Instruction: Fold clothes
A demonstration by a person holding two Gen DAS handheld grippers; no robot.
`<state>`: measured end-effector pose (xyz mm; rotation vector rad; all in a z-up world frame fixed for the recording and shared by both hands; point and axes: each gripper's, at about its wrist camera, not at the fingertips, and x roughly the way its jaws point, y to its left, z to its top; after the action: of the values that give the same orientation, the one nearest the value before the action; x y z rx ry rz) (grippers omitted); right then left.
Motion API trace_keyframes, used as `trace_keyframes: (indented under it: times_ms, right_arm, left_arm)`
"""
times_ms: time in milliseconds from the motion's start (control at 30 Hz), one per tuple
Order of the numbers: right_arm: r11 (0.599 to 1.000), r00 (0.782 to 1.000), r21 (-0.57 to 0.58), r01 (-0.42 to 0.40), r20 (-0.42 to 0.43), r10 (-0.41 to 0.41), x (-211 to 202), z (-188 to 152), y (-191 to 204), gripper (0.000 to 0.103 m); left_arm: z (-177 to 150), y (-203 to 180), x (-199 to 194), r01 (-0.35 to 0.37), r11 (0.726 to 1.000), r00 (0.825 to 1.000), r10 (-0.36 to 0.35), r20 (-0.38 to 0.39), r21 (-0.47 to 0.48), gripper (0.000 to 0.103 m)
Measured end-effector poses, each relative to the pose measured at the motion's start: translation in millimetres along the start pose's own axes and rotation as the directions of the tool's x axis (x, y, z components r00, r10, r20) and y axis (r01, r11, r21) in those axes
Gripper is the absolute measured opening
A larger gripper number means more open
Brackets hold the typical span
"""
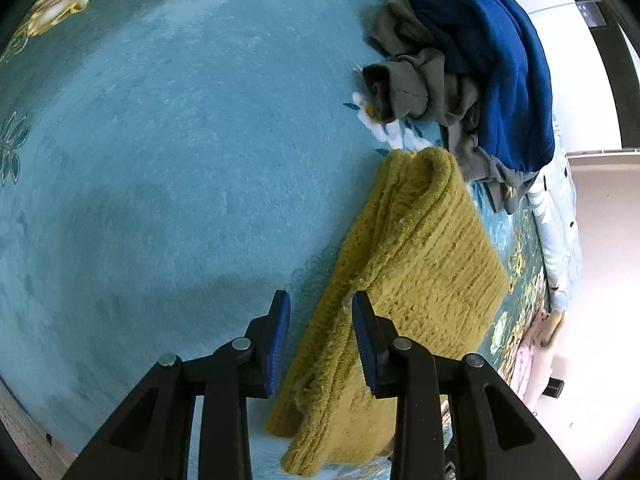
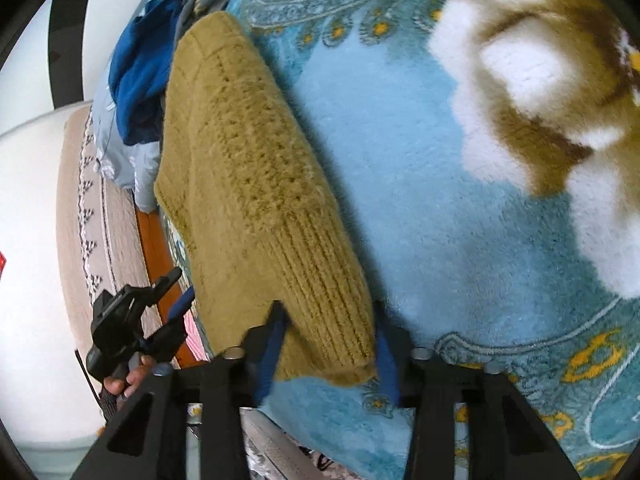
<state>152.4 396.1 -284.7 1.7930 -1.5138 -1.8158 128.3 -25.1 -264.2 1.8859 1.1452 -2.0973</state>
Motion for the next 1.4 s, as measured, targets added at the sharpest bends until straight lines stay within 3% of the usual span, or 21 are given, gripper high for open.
trace_keyframes:
  times_ms: [100,233,433,667,800,933,1067,1133,1233,1300,1400]
  right_arm:
    - [1.0,1.0,0.0,0.021,-0.009,-0.021,6,4,10,0.026]
    - [0.997,0.997,-0.038,0.061,-0.035,-0.062,-15,16,19,0.024]
    - [0.97,0.981,-0.162,0.18,-0.039,-0.189,-58,60,36,0.024]
    - [0.846,0.919,-0.407,0.346,-0.036,-0.393,-140,134,45,0.023]
    - [0.792,0.892,-0.478,0.379,-0.039,-0.45,-146,180,61,0.022]
    - [0.737,0.85,-0.531,0.417,-0.058,-0.523,-139,206,67,0.022]
    - [0.697,0.817,-0.561,0.446,-0.063,-0.573,-129,206,65,0.024]
    - [0.705,0.819,-0.543,0.456,-0.055,-0.571,-131,205,64,0.026]
    - [0.705,0.823,-0.525,0.477,-0.016,-0.568,-141,199,65,0.028]
    - [0.712,0.833,-0.51,0.483,0.015,-0.554,-152,195,66,0.028]
    - [0.742,0.858,-0.474,0.475,0.065,-0.509,-169,185,68,0.028]
  left_arm:
    - [2,-9,5,0.001,1.0,1.0,0.0,0.005,-0.01,0.032]
    - [5,-19,8,0.014,0.999,1.0,-0.013,0.023,-0.029,0.032]
    - [7,-24,6,0.061,0.996,0.997,-0.058,0.045,-0.066,0.032]
    - [0,-31,20,0.132,0.986,0.991,-0.128,0.041,-0.103,0.032]
    - [-5,-42,30,0.19,0.975,0.982,-0.188,0.027,-0.115,0.044]
    - [-14,-75,52,0.219,0.976,0.973,-0.218,-0.074,0.005,0.052]
    - [-25,-97,74,0.163,0.978,0.977,-0.142,-0.158,0.131,0.052]
    - [-26,-97,82,0.163,0.979,0.974,-0.139,-0.181,0.123,0.052]
    - [-22,-93,83,0.222,0.972,0.961,-0.204,-0.187,0.076,0.053]
    - [-20,-95,79,0.253,0.965,0.955,-0.236,-0.18,0.075,0.059]
    - [-17,-107,83,0.245,0.961,0.954,-0.215,-0.207,0.129,0.061]
